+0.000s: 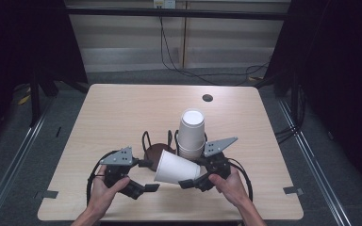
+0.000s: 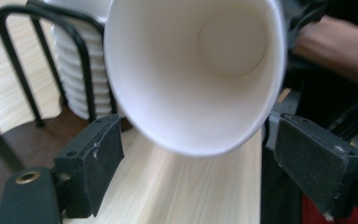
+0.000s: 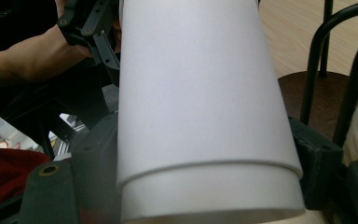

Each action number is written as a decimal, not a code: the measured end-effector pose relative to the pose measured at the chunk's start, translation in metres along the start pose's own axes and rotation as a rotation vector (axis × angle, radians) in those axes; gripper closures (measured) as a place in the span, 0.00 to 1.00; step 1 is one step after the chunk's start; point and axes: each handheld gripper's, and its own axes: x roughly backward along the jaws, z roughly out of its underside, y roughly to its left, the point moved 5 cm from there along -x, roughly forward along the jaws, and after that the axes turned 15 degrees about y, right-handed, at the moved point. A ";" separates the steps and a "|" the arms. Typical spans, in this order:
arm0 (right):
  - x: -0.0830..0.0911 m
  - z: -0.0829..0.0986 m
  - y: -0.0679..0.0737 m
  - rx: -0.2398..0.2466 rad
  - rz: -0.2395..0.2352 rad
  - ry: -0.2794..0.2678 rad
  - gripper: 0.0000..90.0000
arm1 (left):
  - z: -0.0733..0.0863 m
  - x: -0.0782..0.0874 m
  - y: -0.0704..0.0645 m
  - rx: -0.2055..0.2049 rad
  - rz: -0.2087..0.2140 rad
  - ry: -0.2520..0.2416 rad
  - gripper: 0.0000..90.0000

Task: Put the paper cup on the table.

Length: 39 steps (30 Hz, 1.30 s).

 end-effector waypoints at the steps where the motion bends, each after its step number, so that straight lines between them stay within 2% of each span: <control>1: -0.001 0.000 0.001 0.004 -0.001 0.000 0.27 | -0.001 0.000 0.000 0.001 -0.005 -0.009 0.17; 6: -0.004 -0.003 0.004 0.016 -0.019 0.006 0.27 | -0.005 0.003 0.000 0.005 -0.003 -0.052 0.17; 9: -0.007 -0.003 0.004 0.008 -0.019 0.018 0.27 | -0.005 0.006 0.001 0.014 -0.033 -0.095 0.15; 11: -0.008 -0.004 0.006 0.014 -0.025 0.024 0.27 | -0.005 0.005 0.002 0.020 -0.028 -0.076 0.09; 14: -0.010 -0.004 0.007 0.022 -0.027 0.026 0.27 | -0.006 0.003 0.003 0.033 -0.023 -0.073 0.01; 17: -0.010 -0.005 0.009 0.032 -0.036 0.025 0.27 | -0.007 0.000 0.003 0.036 0.009 -0.078 0.00; 21: -0.009 -0.007 0.010 0.038 -0.037 0.015 0.27 | -0.009 -0.003 0.002 0.030 0.021 -0.083 0.00; 24: -0.008 -0.007 0.010 0.042 -0.036 0.012 0.27 | -0.010 -0.005 0.000 0.022 0.015 -0.077 0.00; 25: -0.008 -0.007 0.010 0.046 -0.038 0.012 0.27 | -0.012 -0.007 -0.001 -0.003 -0.010 -0.085 0.00; 26: -0.008 -0.007 0.010 0.046 -0.038 0.012 0.27 | -0.012 -0.007 -0.001 -0.003 -0.010 -0.085 0.00; 27: -0.008 -0.007 0.011 0.048 -0.043 0.013 0.27 | -0.013 -0.009 -0.002 0.018 0.016 -0.091 0.00; 28: -0.008 -0.007 0.011 0.049 -0.044 0.015 0.27 | -0.013 -0.009 -0.002 0.018 0.016 -0.091 0.00; 29: -0.008 -0.008 0.011 0.049 -0.042 0.017 0.27 | -0.013 -0.011 -0.002 0.026 0.035 -0.087 0.00; 32: -0.010 -0.007 0.012 0.055 -0.043 0.029 0.27 | -0.013 -0.012 -0.003 0.020 0.041 -0.087 0.01; 34: -0.010 -0.007 0.012 0.058 -0.044 0.034 0.27 | -0.014 -0.013 -0.004 -0.002 0.062 -0.106 0.04; 37: -0.012 -0.008 0.014 0.064 -0.044 0.040 0.27 | -0.015 -0.015 -0.004 0.004 0.096 -0.107 0.05; 39: -0.012 -0.008 0.014 0.066 -0.043 0.040 0.27 | -0.015 -0.015 -0.003 0.003 0.093 -0.105 0.05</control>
